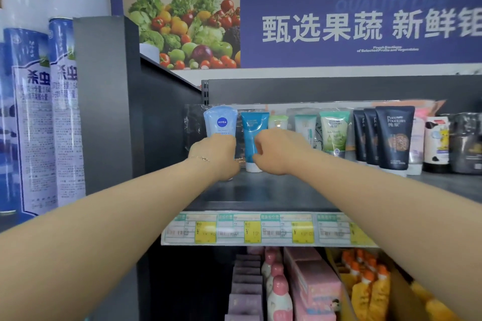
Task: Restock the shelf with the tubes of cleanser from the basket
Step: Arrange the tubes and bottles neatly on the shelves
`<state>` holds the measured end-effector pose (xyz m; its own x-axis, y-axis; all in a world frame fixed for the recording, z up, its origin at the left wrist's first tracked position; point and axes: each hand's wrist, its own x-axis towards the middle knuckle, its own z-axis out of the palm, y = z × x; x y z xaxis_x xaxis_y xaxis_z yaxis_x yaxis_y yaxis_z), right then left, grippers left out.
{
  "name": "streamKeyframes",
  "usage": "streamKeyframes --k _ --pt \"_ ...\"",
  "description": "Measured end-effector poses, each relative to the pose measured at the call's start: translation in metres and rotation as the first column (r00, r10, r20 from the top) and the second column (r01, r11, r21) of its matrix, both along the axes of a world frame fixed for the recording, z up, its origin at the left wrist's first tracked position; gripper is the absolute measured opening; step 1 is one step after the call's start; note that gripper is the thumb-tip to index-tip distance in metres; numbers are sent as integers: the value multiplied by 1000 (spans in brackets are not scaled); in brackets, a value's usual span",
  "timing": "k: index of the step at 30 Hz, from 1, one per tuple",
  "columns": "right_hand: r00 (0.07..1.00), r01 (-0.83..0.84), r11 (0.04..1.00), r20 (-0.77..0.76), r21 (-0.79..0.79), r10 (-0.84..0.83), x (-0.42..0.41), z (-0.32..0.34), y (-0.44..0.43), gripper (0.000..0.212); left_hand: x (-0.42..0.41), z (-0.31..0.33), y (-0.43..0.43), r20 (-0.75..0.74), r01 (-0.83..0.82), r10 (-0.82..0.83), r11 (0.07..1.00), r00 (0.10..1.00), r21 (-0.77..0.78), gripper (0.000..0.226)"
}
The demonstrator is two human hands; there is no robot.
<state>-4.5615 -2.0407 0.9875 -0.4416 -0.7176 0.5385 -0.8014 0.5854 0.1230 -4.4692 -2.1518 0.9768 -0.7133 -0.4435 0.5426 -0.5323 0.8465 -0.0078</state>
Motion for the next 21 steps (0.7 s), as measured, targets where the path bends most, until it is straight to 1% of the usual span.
streamKeyframes --k 3,6,9,13,16,21 --pt "999 28 999 -36 -27 -29 -1 2 23 12 11 2 17 -6 65 -65 996 998 -63 18" --pt "997 44 999 -56 -30 -46 5 5 48 14 20 3 36 -11 96 -98 991 995 -98 18" --pt "997 3 998 -75 -56 -7 14 7 76 8 23 2 59 -9 116 -119 983 993 -145 20" --pt "990 -21 997 -140 -75 10 18 4 111 14 26 -1 98 -17 145 -149 977 989 -156 17" --pt "984 -38 997 -175 -70 25 18 -3 139 16 27 -7 128 -9 151 -155 972 988 -182 24" --pt "966 -136 984 -238 -116 105 20 -26 201 17 26 -29 190 -4 223 -229 954 973 -201 22"
